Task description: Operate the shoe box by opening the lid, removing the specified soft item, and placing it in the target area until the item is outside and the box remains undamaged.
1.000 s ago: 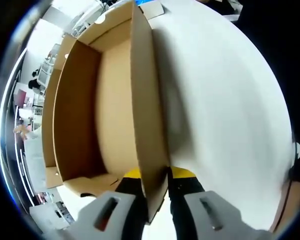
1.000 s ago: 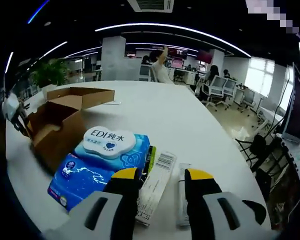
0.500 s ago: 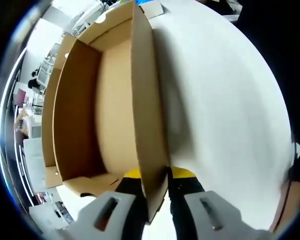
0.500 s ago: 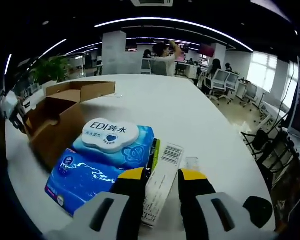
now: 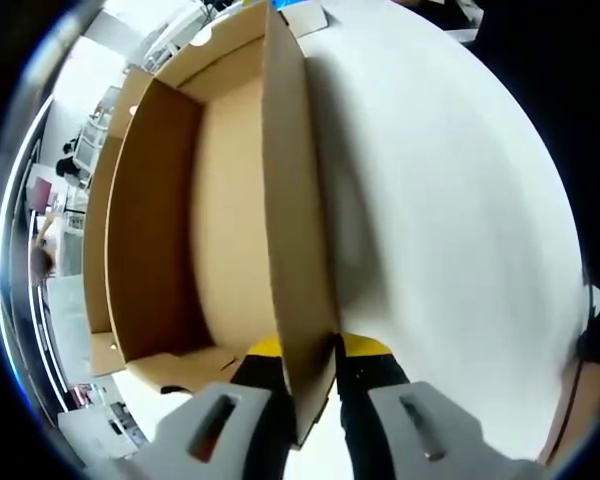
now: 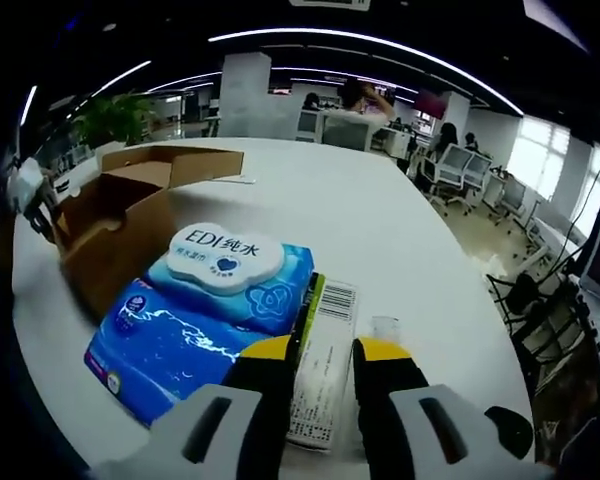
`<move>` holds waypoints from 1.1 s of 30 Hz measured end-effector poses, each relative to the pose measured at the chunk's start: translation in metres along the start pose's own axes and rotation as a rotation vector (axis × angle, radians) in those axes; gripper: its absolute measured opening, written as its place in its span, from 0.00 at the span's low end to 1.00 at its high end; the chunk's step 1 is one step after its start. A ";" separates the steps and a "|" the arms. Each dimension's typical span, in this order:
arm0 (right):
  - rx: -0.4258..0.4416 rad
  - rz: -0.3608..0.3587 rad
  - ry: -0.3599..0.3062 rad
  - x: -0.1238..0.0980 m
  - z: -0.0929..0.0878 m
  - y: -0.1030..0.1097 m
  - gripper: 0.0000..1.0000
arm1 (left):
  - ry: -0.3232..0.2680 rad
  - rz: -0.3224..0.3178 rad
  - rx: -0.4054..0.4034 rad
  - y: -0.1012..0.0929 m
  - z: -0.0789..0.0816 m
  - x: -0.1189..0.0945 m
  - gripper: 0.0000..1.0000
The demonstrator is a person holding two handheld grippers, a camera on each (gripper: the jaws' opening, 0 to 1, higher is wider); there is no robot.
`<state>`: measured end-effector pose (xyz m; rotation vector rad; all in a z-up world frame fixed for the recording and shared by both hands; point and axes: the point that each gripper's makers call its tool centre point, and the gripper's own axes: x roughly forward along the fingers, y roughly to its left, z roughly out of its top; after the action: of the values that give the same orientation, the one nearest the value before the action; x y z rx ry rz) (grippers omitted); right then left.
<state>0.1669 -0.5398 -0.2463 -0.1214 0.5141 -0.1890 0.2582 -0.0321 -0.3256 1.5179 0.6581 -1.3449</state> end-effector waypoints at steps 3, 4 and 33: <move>0.013 0.037 0.039 0.006 -0.008 0.022 0.23 | 0.000 0.001 0.001 0.000 0.000 0.000 0.13; 0.034 0.058 0.067 0.015 -0.018 0.030 0.24 | 0.000 0.001 0.002 0.000 0.000 0.000 0.13; -0.161 0.238 -0.064 0.015 0.109 0.100 0.48 | -0.006 -0.004 -0.001 0.003 -0.006 0.000 0.13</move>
<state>0.2490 -0.4376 -0.1755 -0.2211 0.4750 0.0887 0.2635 -0.0283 -0.3251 1.5115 0.6583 -1.3515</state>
